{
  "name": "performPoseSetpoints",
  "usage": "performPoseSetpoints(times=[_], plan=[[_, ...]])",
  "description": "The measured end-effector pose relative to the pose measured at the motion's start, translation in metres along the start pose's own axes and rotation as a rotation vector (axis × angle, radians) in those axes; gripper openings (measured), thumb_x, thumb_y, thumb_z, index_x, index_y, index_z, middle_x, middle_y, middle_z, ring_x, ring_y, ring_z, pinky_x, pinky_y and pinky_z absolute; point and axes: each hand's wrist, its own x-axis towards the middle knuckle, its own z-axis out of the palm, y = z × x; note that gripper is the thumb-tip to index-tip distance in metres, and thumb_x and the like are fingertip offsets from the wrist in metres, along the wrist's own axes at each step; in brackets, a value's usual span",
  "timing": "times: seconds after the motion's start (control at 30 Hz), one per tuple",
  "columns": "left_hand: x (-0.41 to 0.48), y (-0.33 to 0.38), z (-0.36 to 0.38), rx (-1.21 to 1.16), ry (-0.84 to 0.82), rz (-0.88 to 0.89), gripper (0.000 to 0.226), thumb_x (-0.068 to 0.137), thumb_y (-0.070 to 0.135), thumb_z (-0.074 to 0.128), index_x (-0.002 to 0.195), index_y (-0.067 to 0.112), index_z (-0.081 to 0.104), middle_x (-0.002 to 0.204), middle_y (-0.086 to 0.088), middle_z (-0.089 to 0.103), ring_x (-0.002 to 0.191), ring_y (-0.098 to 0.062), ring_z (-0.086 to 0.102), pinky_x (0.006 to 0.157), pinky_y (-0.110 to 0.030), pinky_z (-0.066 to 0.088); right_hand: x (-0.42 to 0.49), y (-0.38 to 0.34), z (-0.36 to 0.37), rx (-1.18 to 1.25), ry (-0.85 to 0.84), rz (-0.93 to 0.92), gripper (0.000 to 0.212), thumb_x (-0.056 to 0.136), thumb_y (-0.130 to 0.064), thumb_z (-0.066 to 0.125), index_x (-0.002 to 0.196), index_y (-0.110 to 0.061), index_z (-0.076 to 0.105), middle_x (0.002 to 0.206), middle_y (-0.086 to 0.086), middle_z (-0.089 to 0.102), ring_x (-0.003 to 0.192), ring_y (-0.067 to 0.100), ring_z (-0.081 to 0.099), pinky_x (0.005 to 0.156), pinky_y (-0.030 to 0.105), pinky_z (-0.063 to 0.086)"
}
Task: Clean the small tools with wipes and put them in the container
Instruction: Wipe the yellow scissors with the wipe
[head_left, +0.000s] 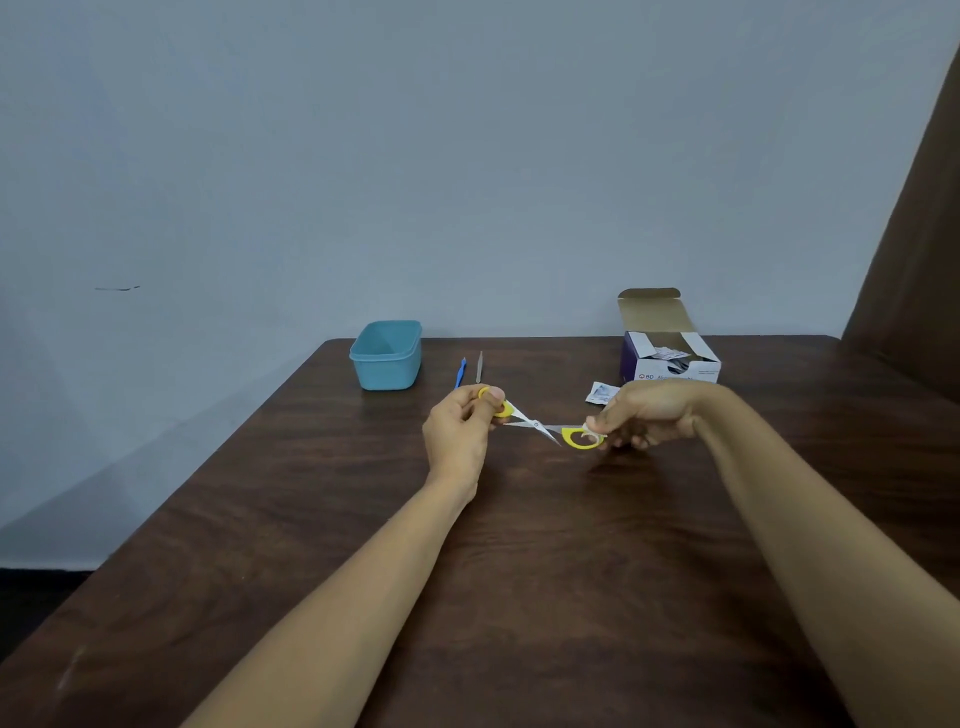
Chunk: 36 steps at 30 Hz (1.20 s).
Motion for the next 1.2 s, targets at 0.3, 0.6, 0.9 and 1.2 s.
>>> performPoseSetpoints(times=[0.3,0.6,0.9,1.2], plan=[[-0.001,-0.001,-0.001,-0.015,-0.016,0.105,0.004,0.088,0.025,0.069,0.086,0.023,0.071,0.079,0.002,0.073,0.077,-0.007,0.067,0.073,-0.019,0.054,-0.003,0.000,0.011,-0.187,0.060,-0.137,0.011,0.086,-0.019,0.068,0.076,-0.016,0.071,0.063,-0.006,0.056,0.061,0.009,0.039,0.056,0.021,0.029],[-0.002,-0.002,0.003,-0.096,0.102,-0.005,0.028,0.097,0.033,0.054,0.095,0.011,0.071,0.084,0.001,0.072,0.078,-0.009,0.068,0.066,-0.018,0.053,0.010,0.000,0.042,0.648,0.142,-0.162,0.015,0.091,-0.019,0.061,0.078,-0.017,0.066,0.071,-0.009,0.064,0.065,0.004,0.042,0.057,0.017,0.027],[-0.007,-0.009,0.003,0.136,-0.206,0.116,0.022,0.092,0.036,0.061,0.089,0.021,0.076,0.083,0.003,0.076,0.077,-0.009,0.070,0.064,-0.015,0.050,0.031,-0.003,0.077,0.858,0.274,-0.251,0.006,0.089,-0.022,0.063,0.090,-0.017,0.067,0.081,-0.008,0.058,0.062,0.002,0.039,0.048,0.009,0.033],[-0.005,-0.010,0.002,0.235,-0.200,0.199,0.016,0.090,0.031,0.065,0.089,0.020,0.076,0.072,0.001,0.072,0.069,-0.002,0.065,0.068,-0.021,0.053,0.029,0.005,0.088,0.814,0.384,-0.325,0.006,0.084,-0.018,0.070,0.084,-0.012,0.072,0.071,-0.005,0.062,0.066,0.006,0.041,0.062,0.018,0.036]])
